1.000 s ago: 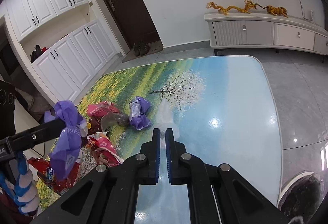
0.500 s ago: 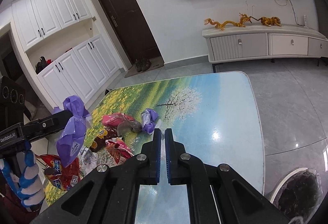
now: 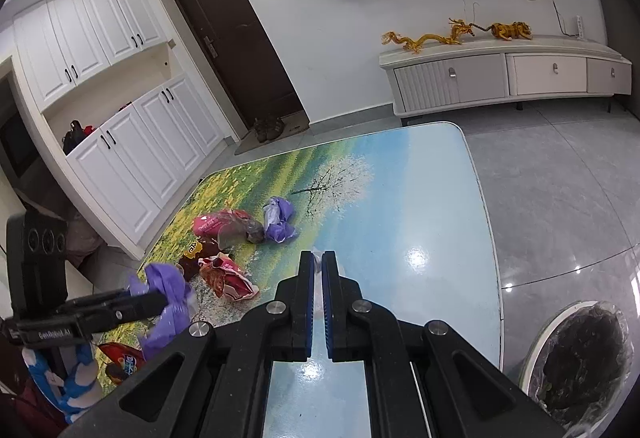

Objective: Collect trash
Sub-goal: 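Hold the purple bag in the left tool while the right tool approaches the clear plastic bag, then grasp the clear plastic bag with the right tool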

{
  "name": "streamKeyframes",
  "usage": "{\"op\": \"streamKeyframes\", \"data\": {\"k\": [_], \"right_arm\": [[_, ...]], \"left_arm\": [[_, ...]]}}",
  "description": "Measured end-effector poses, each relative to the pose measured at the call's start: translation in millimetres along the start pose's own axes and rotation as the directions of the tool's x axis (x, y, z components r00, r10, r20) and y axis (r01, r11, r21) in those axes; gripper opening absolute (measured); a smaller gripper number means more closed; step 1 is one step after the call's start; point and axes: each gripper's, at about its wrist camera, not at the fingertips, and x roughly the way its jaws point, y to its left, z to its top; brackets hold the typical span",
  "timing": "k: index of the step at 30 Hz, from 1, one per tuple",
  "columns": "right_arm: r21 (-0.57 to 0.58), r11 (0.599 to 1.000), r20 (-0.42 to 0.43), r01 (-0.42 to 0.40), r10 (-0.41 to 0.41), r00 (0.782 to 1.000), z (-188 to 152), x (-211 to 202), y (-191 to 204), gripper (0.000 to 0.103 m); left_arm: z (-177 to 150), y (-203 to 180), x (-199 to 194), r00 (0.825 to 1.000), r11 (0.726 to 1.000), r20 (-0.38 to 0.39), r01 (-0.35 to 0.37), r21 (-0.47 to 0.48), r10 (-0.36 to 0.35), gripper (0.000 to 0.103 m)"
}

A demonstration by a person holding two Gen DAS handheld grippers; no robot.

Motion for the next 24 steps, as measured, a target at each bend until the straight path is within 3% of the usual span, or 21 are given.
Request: {"op": "streamKeyframes", "data": {"k": [11,24], "right_arm": [[0.011,1.000,0.001,0.008,-0.008,1.000,-5,-2,-3,0.005],[0.029,0.999,-0.010,-0.018,0.018,1.000,-10,-7,-12,0.005]], "left_arm": [[-33,-5,18,0.994,0.994,-0.082,-0.066,0.090,0.073,0.040],[-42,-37,28,0.992,0.991,-0.107,-0.059,0.120,0.072,0.040]]}}
